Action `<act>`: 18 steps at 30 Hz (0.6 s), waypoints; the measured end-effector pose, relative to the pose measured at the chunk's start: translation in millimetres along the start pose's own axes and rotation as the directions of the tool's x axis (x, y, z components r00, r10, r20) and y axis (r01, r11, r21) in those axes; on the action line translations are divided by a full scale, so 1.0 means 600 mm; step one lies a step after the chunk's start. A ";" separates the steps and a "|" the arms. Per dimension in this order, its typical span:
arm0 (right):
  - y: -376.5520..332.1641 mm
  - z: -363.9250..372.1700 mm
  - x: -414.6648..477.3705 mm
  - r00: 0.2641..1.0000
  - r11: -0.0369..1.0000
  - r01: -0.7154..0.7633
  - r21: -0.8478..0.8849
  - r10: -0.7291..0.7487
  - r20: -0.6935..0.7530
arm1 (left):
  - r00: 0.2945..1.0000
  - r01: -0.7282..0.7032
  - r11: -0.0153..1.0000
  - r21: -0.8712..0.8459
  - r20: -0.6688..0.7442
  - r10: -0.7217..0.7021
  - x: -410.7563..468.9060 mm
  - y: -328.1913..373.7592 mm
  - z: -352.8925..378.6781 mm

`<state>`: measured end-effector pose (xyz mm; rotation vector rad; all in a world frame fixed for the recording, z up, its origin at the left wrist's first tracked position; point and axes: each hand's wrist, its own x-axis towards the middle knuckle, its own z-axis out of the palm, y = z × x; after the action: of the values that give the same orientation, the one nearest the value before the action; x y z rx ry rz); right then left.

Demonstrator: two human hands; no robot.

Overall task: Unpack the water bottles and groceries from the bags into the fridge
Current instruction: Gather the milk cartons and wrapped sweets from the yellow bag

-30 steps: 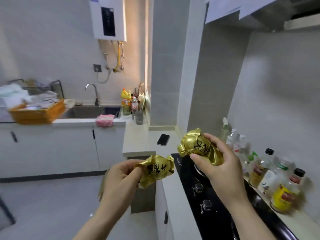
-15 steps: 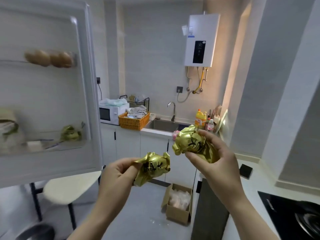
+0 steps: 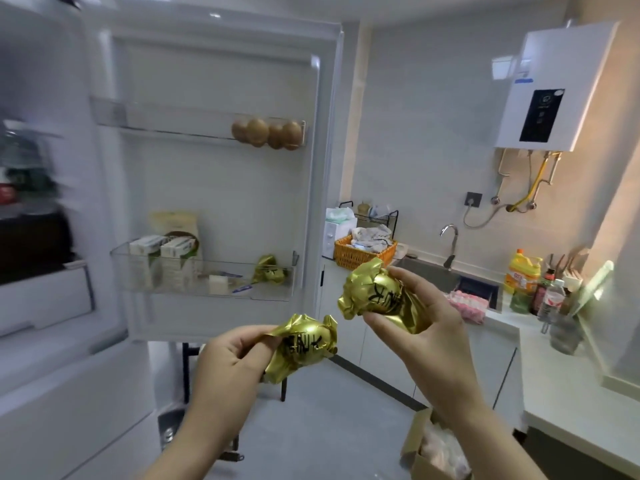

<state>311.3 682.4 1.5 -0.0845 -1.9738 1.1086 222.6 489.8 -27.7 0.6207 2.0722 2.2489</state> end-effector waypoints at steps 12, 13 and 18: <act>0.094 0.127 0.184 0.996 0.987 0.068 0.142 -0.077 0.055 | 0.989 -0.079 0.992 0.103 -0.120 0.091 0.188 -0.020 -0.033; 0.104 0.136 0.200 0.996 0.985 0.066 0.157 -0.076 0.055 | 0.987 -0.085 0.990 0.115 -0.129 0.099 0.204 -0.021 -0.035; 0.140 0.183 0.257 0.993 0.982 0.069 0.174 -0.085 0.086 | 0.973 -0.096 0.985 0.143 -0.197 0.123 0.256 -0.035 -0.055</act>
<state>108.9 725.7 11.9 0.1358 -1.9378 1.2451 65.9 503.8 -7.6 0.5418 2.3563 2.3393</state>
